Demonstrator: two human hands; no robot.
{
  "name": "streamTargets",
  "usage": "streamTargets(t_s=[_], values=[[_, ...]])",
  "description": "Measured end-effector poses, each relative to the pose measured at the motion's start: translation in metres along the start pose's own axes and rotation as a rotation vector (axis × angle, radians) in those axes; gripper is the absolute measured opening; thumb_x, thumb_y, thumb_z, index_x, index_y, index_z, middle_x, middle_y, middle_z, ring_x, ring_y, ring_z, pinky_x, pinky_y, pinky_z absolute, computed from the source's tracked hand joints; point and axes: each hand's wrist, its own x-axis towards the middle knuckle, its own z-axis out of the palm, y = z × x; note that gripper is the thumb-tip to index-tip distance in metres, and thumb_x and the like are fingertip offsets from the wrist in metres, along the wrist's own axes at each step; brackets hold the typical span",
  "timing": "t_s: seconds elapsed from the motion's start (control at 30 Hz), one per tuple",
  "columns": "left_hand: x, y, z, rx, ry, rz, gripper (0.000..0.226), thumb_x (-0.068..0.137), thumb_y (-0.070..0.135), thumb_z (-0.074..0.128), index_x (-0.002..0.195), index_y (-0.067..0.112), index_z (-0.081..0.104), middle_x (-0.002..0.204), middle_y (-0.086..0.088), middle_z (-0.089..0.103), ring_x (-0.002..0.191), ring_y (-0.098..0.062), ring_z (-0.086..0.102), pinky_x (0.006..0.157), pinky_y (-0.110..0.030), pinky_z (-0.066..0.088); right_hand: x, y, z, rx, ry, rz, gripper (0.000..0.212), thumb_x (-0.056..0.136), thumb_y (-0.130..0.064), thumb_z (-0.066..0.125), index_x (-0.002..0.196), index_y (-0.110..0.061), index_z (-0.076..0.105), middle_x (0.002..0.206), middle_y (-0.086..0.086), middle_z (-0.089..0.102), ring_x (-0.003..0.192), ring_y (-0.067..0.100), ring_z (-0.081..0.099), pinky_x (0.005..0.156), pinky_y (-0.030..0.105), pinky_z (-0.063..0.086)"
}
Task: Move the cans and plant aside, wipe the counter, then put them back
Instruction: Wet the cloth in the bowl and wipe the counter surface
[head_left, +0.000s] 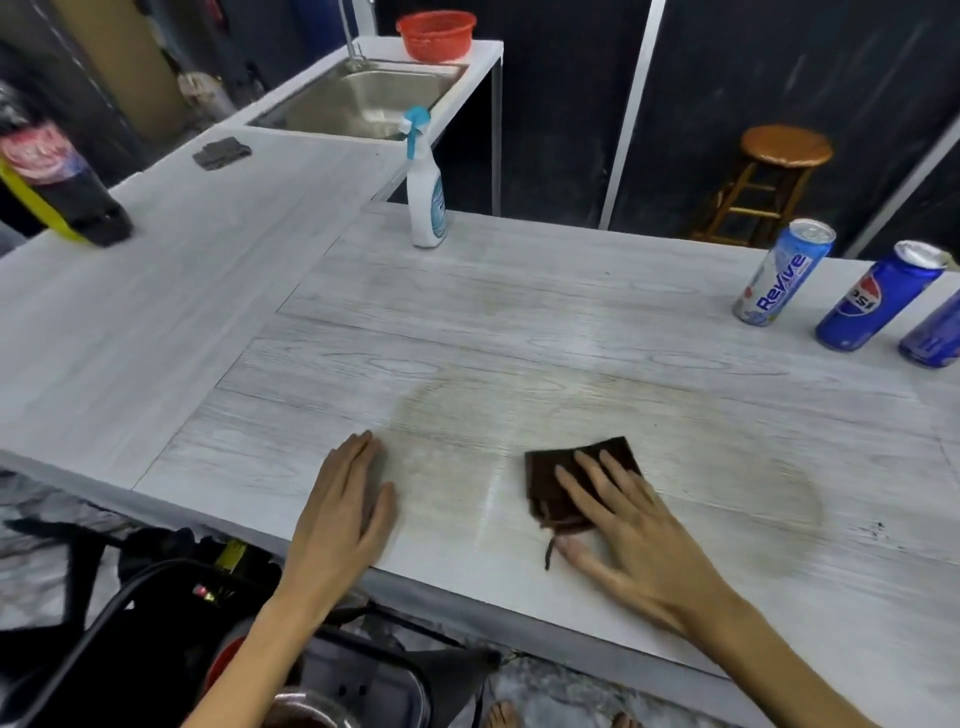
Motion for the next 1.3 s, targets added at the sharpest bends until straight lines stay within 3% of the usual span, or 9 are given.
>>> streamTargets(t_s=[0.1, 0.2, 0.47, 0.67, 0.77, 0.83, 1.0, 1.17, 1.3], values=[[-0.001, -0.008, -0.002, 0.011, 0.001, -0.053, 0.064, 0.105, 0.043, 0.038, 0.157, 0.006, 0.034, 0.167, -0.005, 0.028, 0.156, -0.017, 0.02, 0.129, -0.041, 0.017, 0.06, 0.002, -0.015, 0.023, 0.03, 0.117, 0.087, 0.091, -0.08, 0.013, 0.165, -0.035, 0.01, 0.175, -0.004, 0.004, 0.161, 0.02, -0.005, 0.131, 0.041, 0.002], [-0.001, -0.006, 0.001, 0.036, -0.001, -0.086, 0.066, 0.107, 0.045, 0.03, 0.159, 0.006, 0.028, 0.169, -0.007, 0.024, 0.157, -0.017, 0.017, 0.129, -0.039, 0.014, 0.108, -0.03, -0.008, 0.062, 0.051, 0.126, 0.081, 0.098, -0.072, 0.032, 0.166, -0.03, 0.016, 0.175, 0.0, 0.007, 0.161, 0.025, -0.002, 0.13, 0.045, 0.003], [0.0, -0.011, 0.002, 0.049, -0.021, -0.074, 0.063, 0.108, 0.042, 0.026, 0.161, 0.008, 0.025, 0.17, -0.007, 0.019, 0.157, -0.017, 0.014, 0.129, -0.035, 0.01, 0.024, -0.071, 0.027, 0.002, -0.048, -0.303, 0.075, 0.102, -0.073, 0.027, 0.166, -0.036, 0.011, 0.174, -0.005, 0.006, 0.161, 0.018, -0.005, 0.131, 0.041, 0.001], [-0.001, -0.011, -0.003, -0.035, -0.04, -0.082, 0.06, 0.11, 0.037, 0.035, 0.162, 0.011, 0.022, 0.171, -0.002, 0.014, 0.158, -0.013, 0.009, 0.129, -0.031, 0.007, 0.087, -0.031, -0.002, 0.005, -0.002, -0.029, 0.082, 0.095, -0.078, 0.013, 0.165, -0.036, 0.01, 0.175, -0.005, 0.006, 0.161, 0.019, -0.006, 0.131, 0.042, 0.0], [0.001, -0.014, -0.008, -0.083, -0.046, -0.082, 0.058, 0.109, 0.034, 0.038, 0.161, 0.01, 0.027, 0.17, -0.003, 0.018, 0.157, -0.014, 0.013, 0.129, -0.036, 0.012, 0.137, -0.063, 0.002, 0.028, 0.019, 0.0, 0.079, 0.098, -0.072, 0.026, 0.166, -0.031, 0.016, 0.174, 0.0, 0.009, 0.161, 0.025, -0.002, 0.13, 0.046, 0.002], [0.001, -0.02, -0.011, -0.045, -0.012, -0.076, 0.055, 0.109, 0.03, 0.041, 0.158, 0.006, 0.033, 0.168, -0.007, 0.025, 0.156, -0.02, 0.02, 0.128, -0.041, 0.016, 0.142, -0.091, 0.012, 0.009, 0.01, -0.059, 0.077, 0.101, -0.068, 0.035, 0.165, -0.03, 0.018, 0.174, 0.001, 0.01, 0.161, 0.026, 0.0, 0.13, 0.045, 0.002], [-0.003, -0.045, -0.016, 0.038, 0.04, -0.131, 0.056, 0.109, 0.036, 0.033, 0.159, 0.008, 0.031, 0.167, -0.01, 0.027, 0.156, -0.022, 0.02, 0.128, -0.046, 0.016, 0.06, -0.114, 0.039, 0.051, -0.048, -0.321, 0.077, 0.1, -0.076, 0.023, 0.165, -0.036, 0.012, 0.174, -0.003, 0.007, 0.161, 0.018, -0.006, 0.13, 0.045, -0.002], [-0.005, -0.044, -0.009, 0.099, 0.034, -0.139, 0.058, 0.108, 0.036, 0.026, 0.159, 0.01, 0.03, 0.168, -0.015, 0.024, 0.157, -0.027, 0.018, 0.127, -0.048, 0.017, 0.081, -0.059, 0.011, 0.03, -0.032, -0.078, 0.078, 0.098, -0.076, 0.014, 0.165, -0.038, 0.005, 0.175, -0.006, 0.0, 0.16, 0.014, -0.012, 0.131, 0.043, 0.0], [-0.007, -0.042, -0.01, 0.105, 0.035, -0.157, 0.059, 0.108, 0.035, 0.023, 0.159, 0.008, 0.029, 0.168, -0.014, 0.023, 0.157, -0.026, 0.017, 0.128, -0.047, 0.015, 0.164, -0.081, -0.003, 0.075, 0.005, 0.013, 0.075, 0.103, -0.064, 0.033, 0.166, -0.028, 0.016, 0.175, 0.003, 0.007, 0.161, 0.026, -0.004, 0.129, 0.044, -0.002]])
